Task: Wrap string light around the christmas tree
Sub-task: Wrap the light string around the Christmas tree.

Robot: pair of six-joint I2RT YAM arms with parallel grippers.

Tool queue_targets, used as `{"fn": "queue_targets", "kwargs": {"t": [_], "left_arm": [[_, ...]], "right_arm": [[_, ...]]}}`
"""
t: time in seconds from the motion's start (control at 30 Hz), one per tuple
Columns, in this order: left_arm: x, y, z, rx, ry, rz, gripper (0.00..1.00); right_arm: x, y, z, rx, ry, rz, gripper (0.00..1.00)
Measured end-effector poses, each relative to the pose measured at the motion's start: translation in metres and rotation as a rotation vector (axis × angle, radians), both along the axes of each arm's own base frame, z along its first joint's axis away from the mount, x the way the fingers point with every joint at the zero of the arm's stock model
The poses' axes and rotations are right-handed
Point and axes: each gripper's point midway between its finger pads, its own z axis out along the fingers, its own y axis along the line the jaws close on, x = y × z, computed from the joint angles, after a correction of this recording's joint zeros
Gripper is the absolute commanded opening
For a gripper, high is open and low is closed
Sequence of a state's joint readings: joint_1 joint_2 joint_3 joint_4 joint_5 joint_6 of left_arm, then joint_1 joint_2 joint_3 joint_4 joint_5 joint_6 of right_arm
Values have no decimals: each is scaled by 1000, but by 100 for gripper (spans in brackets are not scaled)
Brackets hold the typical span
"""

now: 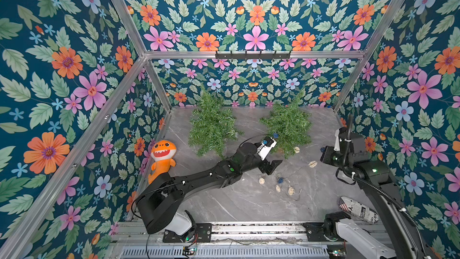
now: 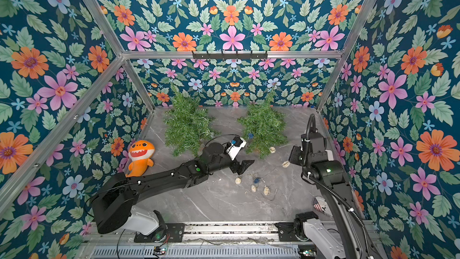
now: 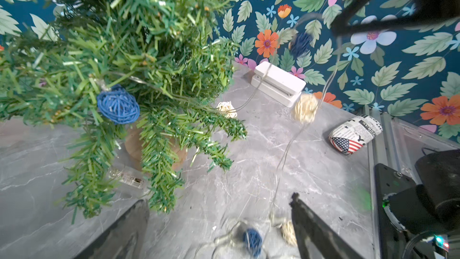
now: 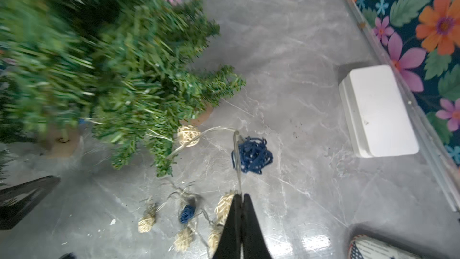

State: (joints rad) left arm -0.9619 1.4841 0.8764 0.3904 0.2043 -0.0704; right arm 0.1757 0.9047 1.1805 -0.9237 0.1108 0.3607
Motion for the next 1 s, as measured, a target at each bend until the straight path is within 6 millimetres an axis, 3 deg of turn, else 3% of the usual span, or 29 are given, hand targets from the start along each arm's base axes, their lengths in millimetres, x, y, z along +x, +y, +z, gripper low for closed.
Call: {"fn": "queue_targets", "kwargs": {"t": [0.1, 0.23, 0.47, 0.63, 0.8, 0.83, 0.9, 1.0], "left_arm": [[1, -2, 4, -5, -8, -1, 91], [4, -6, 10, -8, -30, -6, 91], [9, -12, 15, -1, -51, -11, 91], [10, -12, 8, 19, -45, -10, 91], [11, -12, 2, 35, -38, -6, 91], [11, -12, 2, 36, -38, -6, 91], [13, -12, 2, 37, -39, 0, 91], [13, -12, 2, 40, -38, 2, 91]], "right_arm": [[12, 3, 31, -28, -44, 38, 0], [40, 8, 57, -86, -70, 94, 0], [110, 17, 76, -155, -102, 169, 0], [155, 21, 65, -96, -99, 218, 0], [193, 31, 27, -13, -46, 291, 0], [195, 34, 20, 0, -34, 307, 0], [195, 40, 6, 28, -7, 332, 11], [188, 43, -1, 67, 4, 356, 20]]}}
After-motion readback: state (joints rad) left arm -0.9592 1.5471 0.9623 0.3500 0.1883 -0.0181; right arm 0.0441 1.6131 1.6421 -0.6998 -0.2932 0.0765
